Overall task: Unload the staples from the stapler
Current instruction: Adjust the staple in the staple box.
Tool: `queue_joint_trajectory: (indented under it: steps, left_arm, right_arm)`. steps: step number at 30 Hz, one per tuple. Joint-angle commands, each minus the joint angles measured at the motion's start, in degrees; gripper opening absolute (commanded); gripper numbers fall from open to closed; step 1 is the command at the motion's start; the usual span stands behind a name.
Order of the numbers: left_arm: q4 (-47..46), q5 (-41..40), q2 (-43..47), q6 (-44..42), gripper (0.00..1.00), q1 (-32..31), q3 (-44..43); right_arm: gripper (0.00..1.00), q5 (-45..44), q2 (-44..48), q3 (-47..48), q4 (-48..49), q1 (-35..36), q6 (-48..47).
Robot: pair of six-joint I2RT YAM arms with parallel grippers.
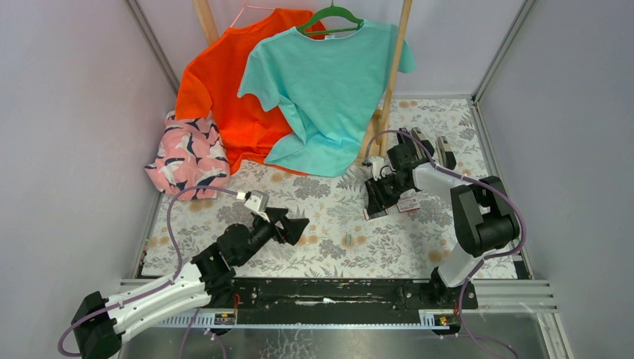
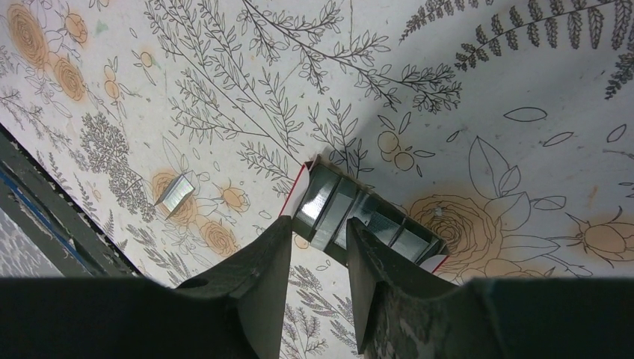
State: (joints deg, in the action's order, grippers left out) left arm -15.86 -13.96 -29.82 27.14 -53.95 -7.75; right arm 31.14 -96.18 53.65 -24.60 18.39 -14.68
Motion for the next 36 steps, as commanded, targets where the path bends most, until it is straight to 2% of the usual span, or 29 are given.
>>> queue_joint_trajectory:
  steps: [1,36]
  left_arm:
    - [-0.2,-1.1,0.6,-0.7,0.92,0.1,0.2]
    - [-0.2,-1.1,0.5,-0.7,0.92,0.1,0.3]
  right_arm:
    - [0.4,2.3,-0.4,0.2,-0.4,0.5,0.2]
    - [0.39,6.5,-0.2,0.3,-0.4,1.1,0.0]
